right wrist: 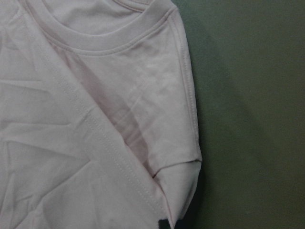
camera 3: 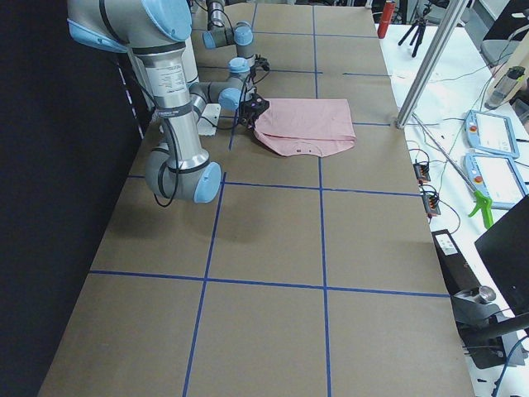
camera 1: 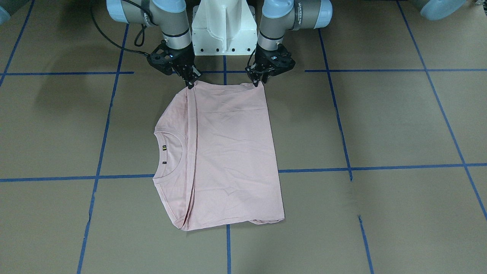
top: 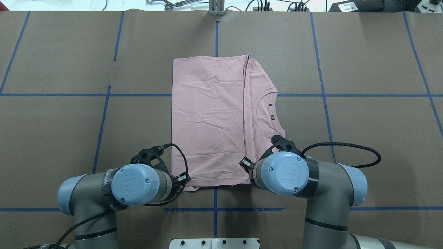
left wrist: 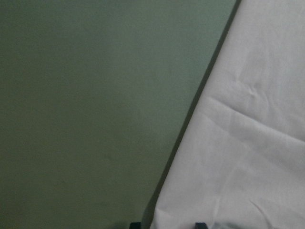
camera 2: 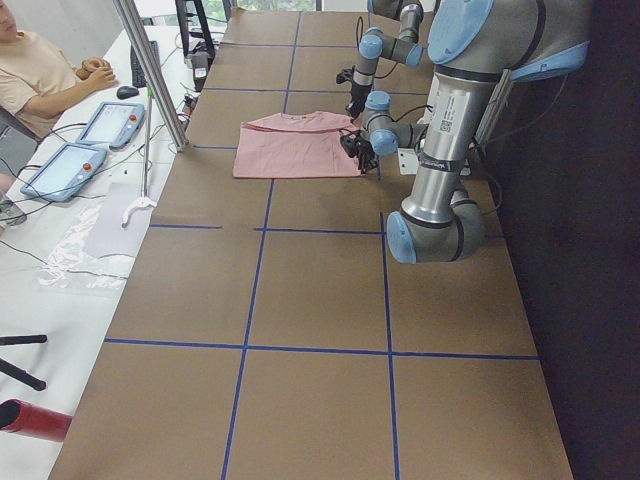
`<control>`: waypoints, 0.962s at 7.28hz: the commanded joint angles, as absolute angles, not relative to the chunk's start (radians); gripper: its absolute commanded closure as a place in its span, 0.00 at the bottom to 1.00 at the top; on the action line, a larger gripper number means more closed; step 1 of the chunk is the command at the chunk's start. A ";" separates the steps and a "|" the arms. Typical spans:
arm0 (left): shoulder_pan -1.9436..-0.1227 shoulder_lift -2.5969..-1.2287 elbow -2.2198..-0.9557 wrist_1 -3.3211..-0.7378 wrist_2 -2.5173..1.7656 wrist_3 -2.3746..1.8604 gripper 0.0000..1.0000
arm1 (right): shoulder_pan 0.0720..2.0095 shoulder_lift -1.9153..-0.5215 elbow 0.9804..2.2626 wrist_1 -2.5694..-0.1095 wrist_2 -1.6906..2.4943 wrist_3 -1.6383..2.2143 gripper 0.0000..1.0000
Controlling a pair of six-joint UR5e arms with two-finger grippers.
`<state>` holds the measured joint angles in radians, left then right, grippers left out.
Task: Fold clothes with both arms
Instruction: 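Grasp the two near corners of the folded shirt with both grippers, then lift the near edge with both grippers and fold it onto the far edge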
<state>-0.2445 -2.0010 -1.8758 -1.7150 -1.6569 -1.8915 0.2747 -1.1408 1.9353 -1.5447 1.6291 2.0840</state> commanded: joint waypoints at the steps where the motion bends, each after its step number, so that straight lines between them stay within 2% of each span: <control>1: -0.244 -2.003 -1.882 -1.715 -1.661 -1.891 1.00 | 0.275 -1.140 1.936 -1.545 1.629 2.083 1.00; 3: -0.259 -1.996 -1.955 -1.706 -1.664 -1.888 1.00 | 0.275 -1.144 1.947 -1.545 1.628 2.085 1.00; 4: -0.267 -1.988 -2.012 -1.691 -1.664 -1.887 1.00 | 0.278 -1.166 1.998 -1.546 1.629 2.088 1.00; 5: -0.265 -1.993 -2.075 -1.615 -1.666 -1.887 1.00 | 0.275 -1.239 2.116 -1.558 1.634 2.106 1.00; 6: -0.299 -2.002 -2.085 -1.596 -1.664 -1.885 1.00 | 0.290 -1.249 2.159 -1.560 1.635 2.106 1.00; 7: -0.398 -2.046 -2.066 -1.601 -1.667 -1.849 1.00 | 0.386 -1.211 2.123 -1.549 1.638 2.091 1.00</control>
<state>-0.3147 -2.0106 -2.0668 -1.6124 -1.6655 -1.8759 0.3103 -1.2260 2.1207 -1.5553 1.6349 2.0999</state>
